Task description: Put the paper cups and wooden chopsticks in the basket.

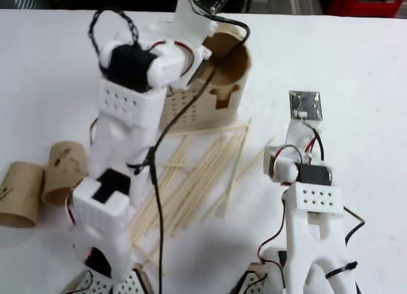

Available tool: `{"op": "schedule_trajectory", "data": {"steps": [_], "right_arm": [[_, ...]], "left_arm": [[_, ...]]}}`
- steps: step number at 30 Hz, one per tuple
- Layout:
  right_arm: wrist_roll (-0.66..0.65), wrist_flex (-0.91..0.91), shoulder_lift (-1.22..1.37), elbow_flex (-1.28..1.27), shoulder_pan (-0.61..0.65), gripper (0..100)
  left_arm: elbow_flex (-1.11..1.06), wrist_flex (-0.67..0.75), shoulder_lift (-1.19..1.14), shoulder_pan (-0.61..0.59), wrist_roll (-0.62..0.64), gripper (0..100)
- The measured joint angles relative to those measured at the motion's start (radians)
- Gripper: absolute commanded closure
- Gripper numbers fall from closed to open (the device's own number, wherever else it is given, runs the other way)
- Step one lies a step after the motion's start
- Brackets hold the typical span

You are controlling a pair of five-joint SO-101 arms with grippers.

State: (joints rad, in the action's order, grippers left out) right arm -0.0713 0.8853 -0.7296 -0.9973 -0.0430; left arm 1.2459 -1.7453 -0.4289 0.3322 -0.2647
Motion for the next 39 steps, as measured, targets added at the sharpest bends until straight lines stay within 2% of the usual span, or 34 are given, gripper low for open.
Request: {"op": "schedule_trajectory", "data": {"steps": [5,14,20,25,32,36,39], "right_arm": [[0.000,0.000,0.000,0.000,0.000,78.6],[0.000,0.000,0.000,0.000,0.000,78.6],[0.000,0.000,0.000,0.000,0.000,78.6],[0.000,0.000,0.000,0.000,0.000,78.6],[0.000,0.000,0.000,0.000,0.000,78.6],[0.000,0.000,0.000,0.000,0.000,78.6],[0.000,0.000,0.000,0.000,0.000,78.6]], "left_arm": [[0.002,0.107,-0.028,-0.025,0.106,80],[0.003,0.362,-0.037,-0.086,0.203,80],[0.003,0.387,-0.037,-0.094,0.222,80],[0.005,0.305,-0.037,-0.109,0.176,80],[0.094,-0.009,-0.023,-0.199,-0.005,80],[0.054,-0.041,0.055,-0.301,-0.074,80],[-0.066,-0.041,0.143,-0.350,-0.138,80]]}}
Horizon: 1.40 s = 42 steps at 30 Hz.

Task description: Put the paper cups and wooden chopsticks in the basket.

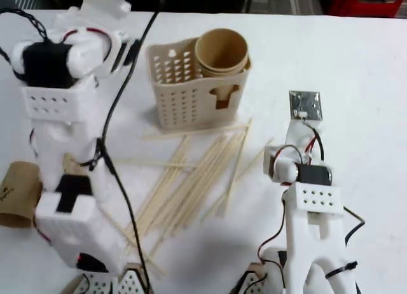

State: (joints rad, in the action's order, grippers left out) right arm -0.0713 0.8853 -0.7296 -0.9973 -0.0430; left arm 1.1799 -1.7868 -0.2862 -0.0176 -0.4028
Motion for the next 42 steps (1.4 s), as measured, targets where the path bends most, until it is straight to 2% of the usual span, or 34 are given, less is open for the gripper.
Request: {"op": "schedule_trajectory", "data": {"steps": [13,19,31,35,42], "right_arm": [[0.000,0.000,0.000,0.000,-0.002,78.6],[0.000,0.000,0.000,0.000,0.000,78.6],[0.000,0.000,0.000,0.000,0.000,78.6],[0.000,0.000,0.000,0.000,0.000,78.6],[0.000,0.000,0.000,0.000,0.000,78.6]], "left_arm": [[-0.761,0.000,0.542,-0.094,-0.273,79],[-1.042,0.000,0.715,-0.209,-0.453,75],[-1.482,0.006,0.927,-0.493,-0.865,75],[-1.628,0.083,0.980,-0.565,-0.941,75],[-1.933,0.298,1.088,-0.628,-0.957,75]]}}
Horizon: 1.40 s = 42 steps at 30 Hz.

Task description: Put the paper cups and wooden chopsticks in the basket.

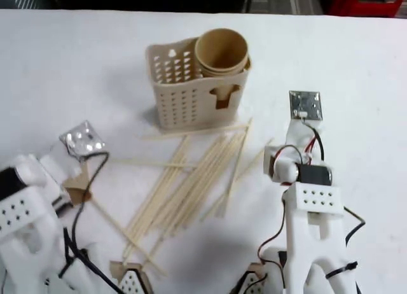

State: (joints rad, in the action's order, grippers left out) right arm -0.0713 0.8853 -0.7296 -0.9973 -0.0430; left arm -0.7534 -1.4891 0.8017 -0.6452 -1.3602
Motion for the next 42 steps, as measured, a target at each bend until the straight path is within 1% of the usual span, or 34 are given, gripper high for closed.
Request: {"op": "schedule_trajectory", "data": {"steps": [3,10,13,16,23,30,32,35,36,40,42], "right_arm": [[0.000,0.000,0.000,0.000,0.000,78.6],[0.000,0.000,0.000,0.000,0.000,78.6],[0.000,0.000,0.000,0.000,0.000,78.6],[0.000,0.000,0.000,0.000,0.000,78.6],[0.000,0.000,0.000,0.000,0.000,78.6],[0.000,0.000,0.000,0.000,0.000,78.6],[0.000,0.000,0.000,0.000,0.000,78.6],[0.000,0.000,0.000,0.000,0.000,78.6],[0.000,0.000,0.000,0.000,0.000,78.6],[0.000,0.000,0.000,0.000,0.000,78.6],[0.000,0.000,0.000,0.000,0.000,78.6]], "left_arm": [[-0.123,0.094,0.074,-0.005,0.000,75],[-0.382,0.267,0.313,-0.005,0.000,88],[-0.473,0.310,0.427,-0.005,0.000,94],[-0.505,0.315,0.529,-0.005,0.000,98],[-0.505,0.252,0.655,-0.005,0.000,98],[-0.362,0.086,0.669,0.003,0.008,97],[-0.333,0.044,0.674,0.015,0.008,92],[-0.328,0.028,0.674,0.023,0.008,77],[-0.328,0.028,0.674,0.023,0.008,75],[-0.358,0.028,0.674,0.014,0.008,79],[-0.379,0.055,0.674,0.014,0.008,78]]}}
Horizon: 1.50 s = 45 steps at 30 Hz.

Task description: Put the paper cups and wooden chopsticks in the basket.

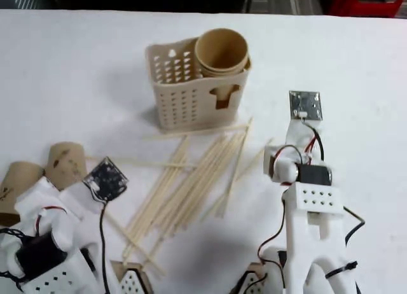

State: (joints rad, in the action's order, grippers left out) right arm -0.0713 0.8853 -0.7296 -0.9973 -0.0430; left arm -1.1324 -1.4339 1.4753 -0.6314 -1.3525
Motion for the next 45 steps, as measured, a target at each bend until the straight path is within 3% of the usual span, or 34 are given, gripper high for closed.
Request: {"op": "schedule_trajectory", "data": {"steps": [6,19,26,28,36,45], "right_arm": [[0.000,0.000,0.000,0.000,0.000,78.6],[0.000,0.000,0.000,0.000,0.000,78.6],[0.000,0.000,0.000,0.000,0.000,78.6],[0.000,0.000,0.000,0.000,0.000,78.6],[0.000,0.000,0.000,0.000,0.000,78.6],[0.000,0.000,0.000,0.000,0.000,78.6]], "left_arm": [[-0.017,0.061,-0.114,0.000,0.000,78],[0.302,0.207,-0.884,-0.002,0.043,79],[0.319,0.304,-0.961,0.015,0.206,98],[0.319,0.304,-0.953,0.048,0.244,97],[0.394,0.166,-0.835,0.183,0.457,98],[0.773,-0.104,-0.822,0.324,0.667,98]]}}
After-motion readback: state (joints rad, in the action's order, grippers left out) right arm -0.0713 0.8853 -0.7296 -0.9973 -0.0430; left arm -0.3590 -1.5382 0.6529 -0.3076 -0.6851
